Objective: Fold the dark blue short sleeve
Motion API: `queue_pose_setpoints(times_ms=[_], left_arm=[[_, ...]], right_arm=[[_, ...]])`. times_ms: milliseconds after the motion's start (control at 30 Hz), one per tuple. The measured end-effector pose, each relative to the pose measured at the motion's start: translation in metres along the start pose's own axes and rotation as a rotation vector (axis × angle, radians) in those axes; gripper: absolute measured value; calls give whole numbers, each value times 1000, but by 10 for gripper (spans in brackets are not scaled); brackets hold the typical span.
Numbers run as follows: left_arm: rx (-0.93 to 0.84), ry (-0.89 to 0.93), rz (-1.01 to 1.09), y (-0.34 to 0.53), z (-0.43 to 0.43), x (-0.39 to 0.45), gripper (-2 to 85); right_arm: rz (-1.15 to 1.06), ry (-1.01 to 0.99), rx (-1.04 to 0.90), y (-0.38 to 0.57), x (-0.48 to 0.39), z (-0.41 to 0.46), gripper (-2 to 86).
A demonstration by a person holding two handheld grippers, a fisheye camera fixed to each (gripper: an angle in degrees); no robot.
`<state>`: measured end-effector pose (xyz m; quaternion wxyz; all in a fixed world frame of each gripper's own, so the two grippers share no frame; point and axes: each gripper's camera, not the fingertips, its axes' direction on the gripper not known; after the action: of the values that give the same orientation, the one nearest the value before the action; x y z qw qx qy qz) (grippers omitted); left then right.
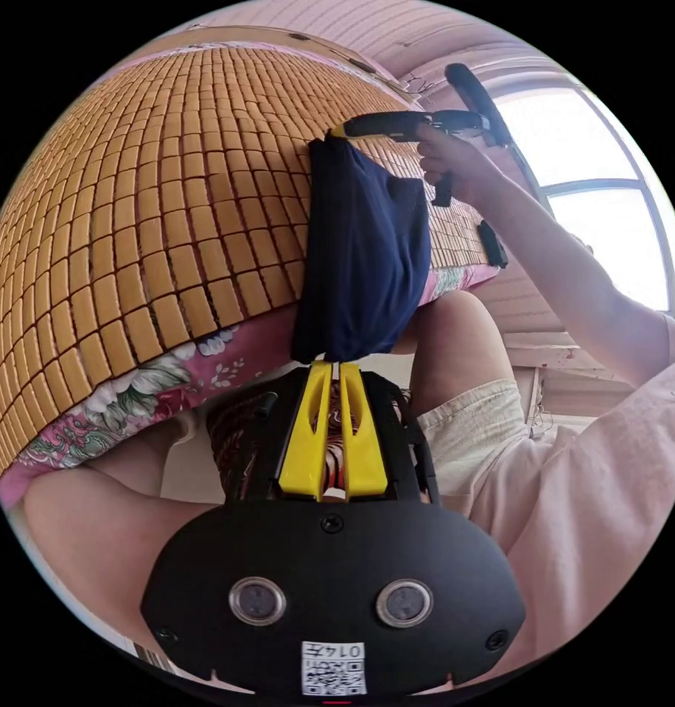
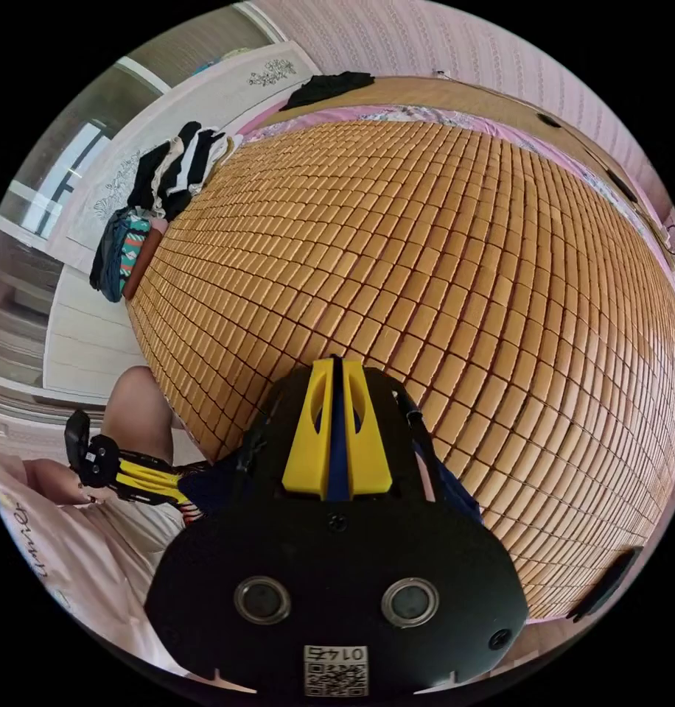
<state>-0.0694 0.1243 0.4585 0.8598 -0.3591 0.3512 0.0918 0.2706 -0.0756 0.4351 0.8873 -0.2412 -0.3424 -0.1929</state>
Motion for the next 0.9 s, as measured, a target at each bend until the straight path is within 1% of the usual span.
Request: queue_pose_setpoints(times_ms=[33,100,167,200,267,333,533,667,767,800,900], left_arm=[[7,-7,-8,1,-2,0,42],[10,-17,-16,2,-6,0,69],[28,-24,-17,3,-10,2,88],[48,-22,-9,3,-13,4,97],[70,-32,6,2,-18,9,99],[90,-27,32,4,-22,16,104],[123,-31,107,-2,-8,31,128],[154,-73,115,-18,6,38,137],[120,-97,120,-25,24,41,138],[89,-92,109,-28,31,42,138],[98,-117,115,-29,39,48,123]], right_arm=[[-29,-8,23,-1,-3,-7,26],[-85,48,36,-3,-9,-16,42],[-208,132,13,-5,-19,-18,61],[-235,142,-5,-6,-20,-16,64],[-300,113,-98,-9,-23,-5,80],[-323,69,-135,-10,-24,1,88],[-399,35,-258,-14,-36,29,114],[-423,43,-297,-11,-45,32,100],[-424,28,-320,-6,-48,27,65],[-427,31,-317,-4,-48,25,57],[-446,30,-279,8,-49,11,34]])
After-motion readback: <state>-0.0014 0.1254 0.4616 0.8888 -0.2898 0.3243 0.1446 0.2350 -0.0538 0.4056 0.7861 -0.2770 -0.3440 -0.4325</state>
